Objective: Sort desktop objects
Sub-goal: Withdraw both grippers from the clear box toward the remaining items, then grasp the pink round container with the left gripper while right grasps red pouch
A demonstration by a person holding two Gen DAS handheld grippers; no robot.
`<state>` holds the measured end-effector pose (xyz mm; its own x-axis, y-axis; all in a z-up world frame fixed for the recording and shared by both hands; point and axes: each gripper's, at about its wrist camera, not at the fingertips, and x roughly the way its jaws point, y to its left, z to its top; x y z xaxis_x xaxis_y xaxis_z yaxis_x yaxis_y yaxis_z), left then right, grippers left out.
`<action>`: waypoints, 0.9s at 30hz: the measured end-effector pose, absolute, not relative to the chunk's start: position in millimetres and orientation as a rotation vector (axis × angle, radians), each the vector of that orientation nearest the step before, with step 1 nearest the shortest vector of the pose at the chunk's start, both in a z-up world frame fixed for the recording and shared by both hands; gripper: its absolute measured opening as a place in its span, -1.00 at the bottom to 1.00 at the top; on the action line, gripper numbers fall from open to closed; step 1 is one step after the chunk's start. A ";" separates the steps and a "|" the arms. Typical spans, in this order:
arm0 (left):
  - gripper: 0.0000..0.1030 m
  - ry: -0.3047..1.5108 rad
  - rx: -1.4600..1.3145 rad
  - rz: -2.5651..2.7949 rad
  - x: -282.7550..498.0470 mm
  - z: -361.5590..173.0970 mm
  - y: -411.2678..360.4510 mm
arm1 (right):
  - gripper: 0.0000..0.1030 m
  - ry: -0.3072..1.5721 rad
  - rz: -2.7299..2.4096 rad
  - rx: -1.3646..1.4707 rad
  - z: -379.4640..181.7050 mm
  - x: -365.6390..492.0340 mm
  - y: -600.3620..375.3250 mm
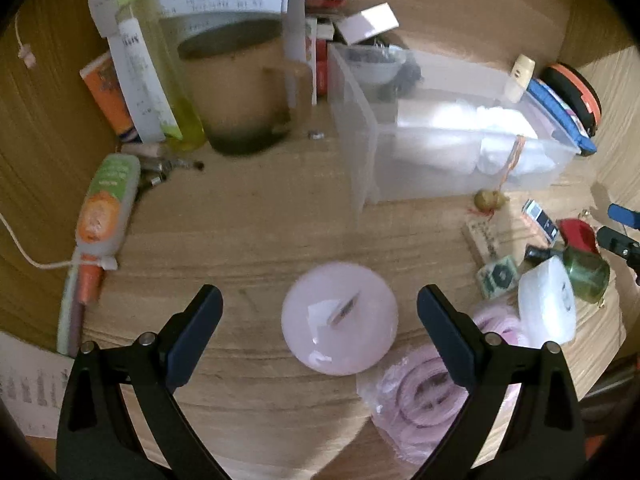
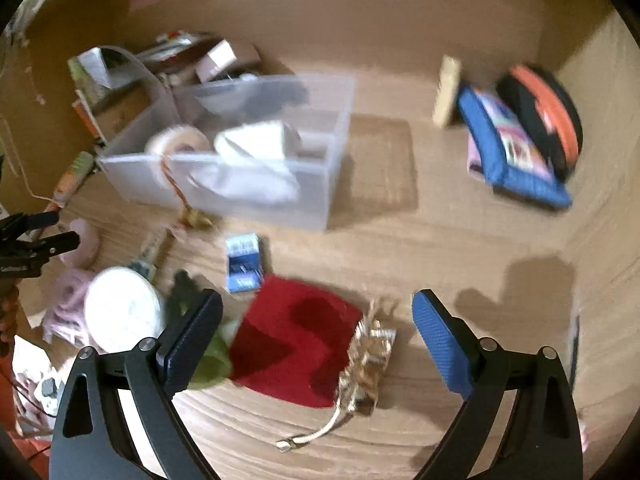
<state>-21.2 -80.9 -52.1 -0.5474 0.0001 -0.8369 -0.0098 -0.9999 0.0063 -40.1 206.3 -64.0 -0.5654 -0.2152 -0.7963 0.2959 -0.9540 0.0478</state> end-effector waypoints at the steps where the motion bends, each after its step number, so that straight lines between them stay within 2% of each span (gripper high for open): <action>1: 0.92 0.010 -1.501 2.750 -21.3 -55.8 -80.8 | 0.85 0.123 -2.548 1.291 -68.3 -40.2 208.1; 7: 0.92 -0.038 -1.556 2.723 -28.5 -72.3 -85.7 | 0.80 0.139 -2.495 1.318 -80.2 -42.7 206.0; 11: 0.92 0.011 -1.532 2.757 -27.3 -73.4 -83.3 | 0.49 0.192 -2.451 1.333 -87.6 -44.3 198.5; 13: 0.91 0.045 -1.510 2.774 -25.1 -72.6 -80.7 | 0.48 0.180 -2.436 1.341 -87.7 -45.9 198.1; 16: 0.65 0.058 -1.493 2.772 -22.8 -72.4 -78.9 | 0.37 0.156 -2.421 1.342 -88.6 -46.2 200.6; 17: 0.50 0.048 -1.496 2.758 -22.9 -73.1 -78.4 | 0.33 0.143 -2.416 1.344 -89.0 -46.2 201.8; 19: 0.27 0.050 -1.507 2.751 -25.5 -73.0 -78.4 | 0.16 0.117 -2.393 1.350 -87.7 -47.1 203.7; 20: 0.22 0.051 -1.505 2.751 -26.0 -72.9 -78.6 | 0.01 0.108 -2.386 1.351 -86.8 -47.3 204.5; 22: 0.22 0.042 -1.507 2.754 -27.1 -72.9 -79.0 | -0.17 0.094 -2.383 1.354 -85.4 -48.5 205.1; 24: 0.22 0.039 -1.504 2.762 -27.4 -74.0 -81.1 | -0.61 0.074 -2.364 1.351 -82.8 -49.4 206.8; 27: 0.22 0.018 -1.476 2.774 -25.8 -69.1 -82.7 | -0.73 0.093 -2.394 1.336 -76.6 -49.8 207.9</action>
<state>-25.8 -82.7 -69.1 -0.5589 -0.0062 -0.8292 -0.0046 -0.9999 0.0106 -49.8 207.9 -76.6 -0.4658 -0.3068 -0.8300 0.3702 -0.9195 0.1322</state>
